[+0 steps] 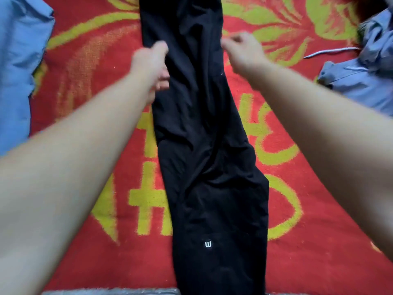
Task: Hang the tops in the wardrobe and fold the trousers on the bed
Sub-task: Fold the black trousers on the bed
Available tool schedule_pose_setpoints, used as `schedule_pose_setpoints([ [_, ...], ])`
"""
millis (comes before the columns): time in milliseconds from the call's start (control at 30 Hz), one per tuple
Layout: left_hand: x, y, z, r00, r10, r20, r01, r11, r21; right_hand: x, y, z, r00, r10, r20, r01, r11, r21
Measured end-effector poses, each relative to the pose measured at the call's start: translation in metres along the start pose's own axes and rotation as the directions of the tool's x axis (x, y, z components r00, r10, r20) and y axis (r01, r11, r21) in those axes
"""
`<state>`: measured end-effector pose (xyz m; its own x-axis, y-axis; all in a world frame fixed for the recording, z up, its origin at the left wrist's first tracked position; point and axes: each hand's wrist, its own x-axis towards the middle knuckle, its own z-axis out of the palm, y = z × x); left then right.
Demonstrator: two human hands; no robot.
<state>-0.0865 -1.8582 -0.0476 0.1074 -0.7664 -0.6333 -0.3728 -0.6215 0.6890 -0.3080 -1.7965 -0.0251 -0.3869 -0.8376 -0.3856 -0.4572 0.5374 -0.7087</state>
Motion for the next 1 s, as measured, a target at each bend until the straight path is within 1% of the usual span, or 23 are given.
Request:
schedule_pose_setpoints([
  [33, -0.023, -0.020, 0.017, 0.997, 0.025, 0.077, -0.037, 0.988, 0.148, -0.012, 0.014, 0.005, 0.998, 0.069, -0.005, -0.069, 0.985, -0.156],
  [67, -0.055, -0.028, 0.036, 0.978, 0.047, 0.202, -0.092, 0.972, 0.218, -0.023, 0.040, 0.012, 0.993, 0.104, -0.058, -0.115, 0.963, -0.244],
  [100, -0.067, -0.050, 0.040, 0.964, 0.067, 0.257, -0.141, 0.949, 0.281, -0.035, 0.065, 0.017, 0.987, 0.130, -0.094, -0.151, 0.950, -0.273],
  [133, -0.081, -0.071, 0.050, 0.949, 0.104, 0.298, -0.206, 0.919, 0.336, -0.046, 0.084, 0.022, 0.981, 0.149, -0.122, -0.175, 0.952, -0.249],
  [200, -0.089, -0.094, 0.059, 0.913, 0.158, 0.376, -0.350, 0.777, 0.523, -0.056, 0.108, 0.028, 0.968, 0.214, -0.135, -0.237, 0.953, -0.191],
  [233, -0.087, -0.101, 0.063, 0.887, 0.187, 0.422, -0.423, 0.694, 0.582, -0.063, 0.117, 0.029, 0.971, 0.216, -0.102, -0.233, 0.947, -0.219],
  [267, -0.094, -0.107, 0.066, 0.857, 0.234, 0.458, -0.495, 0.622, 0.607, -0.067, 0.123, 0.030, 0.980, 0.188, -0.063, -0.199, 0.941, -0.274],
  [300, -0.101, -0.111, 0.069, 0.829, 0.280, 0.485, -0.548, 0.586, 0.597, -0.069, 0.124, 0.028, 0.987, 0.155, -0.040, -0.159, 0.934, -0.320],
  [333, -0.101, -0.111, 0.070, 0.813, 0.330, 0.481, -0.568, 0.633, 0.526, -0.070, 0.124, 0.026, 0.994, 0.107, -0.030, -0.111, 0.933, -0.342],
  [367, -0.101, -0.108, 0.067, 0.816, 0.385, 0.431, -0.559, 0.714, 0.422, -0.071, 0.120, 0.024, 0.997, 0.047, -0.055, -0.062, 0.948, -0.312],
  [433, -0.098, -0.102, 0.054, 0.878, 0.423, 0.225, -0.459, 0.877, 0.142, -0.075, 0.107, 0.025, 0.983, -0.038, -0.178, 0.007, 0.986, -0.168],
  [500, -0.099, -0.100, 0.038, 0.953, 0.302, -0.004, -0.301, 0.949, -0.095, -0.083, 0.098, 0.032, 0.968, -0.040, -0.249, 0.027, 0.998, -0.053],
  [533, -0.095, -0.105, 0.030, 0.976, 0.201, -0.086, -0.211, 0.969, -0.129, -0.085, 0.098, 0.037, 0.975, 0.004, -0.224, -0.014, 0.999, -0.045],
  [567, -0.090, -0.110, 0.020, 0.985, 0.110, -0.132, -0.122, 0.989, -0.084, -0.087, 0.099, 0.042, 0.983, 0.073, -0.167, -0.083, 0.995, -0.053],
  [633, -0.077, -0.121, 0.003, 0.995, -0.043, -0.093, 0.057, 0.987, 0.151, -0.088, 0.104, 0.049, 0.967, 0.245, -0.063, -0.249, 0.966, -0.070],
  [667, -0.071, -0.125, -0.003, 0.996, -0.084, -0.028, 0.088, 0.968, 0.235, -0.086, 0.105, 0.051, 0.956, 0.289, -0.056, -0.292, 0.955, -0.052],
  [700, -0.065, -0.125, -0.005, 0.995, -0.089, 0.038, 0.074, 0.956, 0.285, -0.083, 0.104, 0.052, 0.946, 0.316, -0.072, -0.318, 0.948, -0.025],
  [767, -0.056, -0.117, -0.003, 0.989, -0.033, 0.144, -0.018, 0.941, 0.339, -0.075, 0.099, 0.054, 0.936, 0.337, -0.106, -0.337, 0.941, 0.013],
  [800, -0.051, -0.113, -0.002, 0.987, 0.007, 0.160, -0.063, 0.935, 0.349, -0.071, 0.096, 0.055, 0.932, 0.346, -0.108, -0.344, 0.938, 0.035],
  [867, -0.041, -0.106, 0.001, 0.987, 0.152, 0.044, -0.157, 0.902, 0.403, -0.066, 0.091, 0.055, 0.930, 0.349, -0.115, -0.343, 0.937, 0.070],
  [900, -0.036, -0.104, 0.002, 0.974, 0.226, -0.030, -0.192, 0.885, 0.423, -0.064, 0.090, 0.055, 0.933, 0.331, -0.141, -0.328, 0.944, 0.041],
  [933, -0.033, -0.102, 0.003, 0.962, 0.258, -0.091, -0.196, 0.880, 0.432, -0.061, 0.091, 0.054, 0.933, 0.311, -0.181, -0.321, 0.947, -0.023],
  [1000, -0.028, -0.100, 0.007, 0.961, 0.237, -0.141, -0.148, 0.875, 0.460, -0.058, 0.085, 0.053, 0.922, 0.305, -0.237, -0.347, 0.923, -0.163],
])
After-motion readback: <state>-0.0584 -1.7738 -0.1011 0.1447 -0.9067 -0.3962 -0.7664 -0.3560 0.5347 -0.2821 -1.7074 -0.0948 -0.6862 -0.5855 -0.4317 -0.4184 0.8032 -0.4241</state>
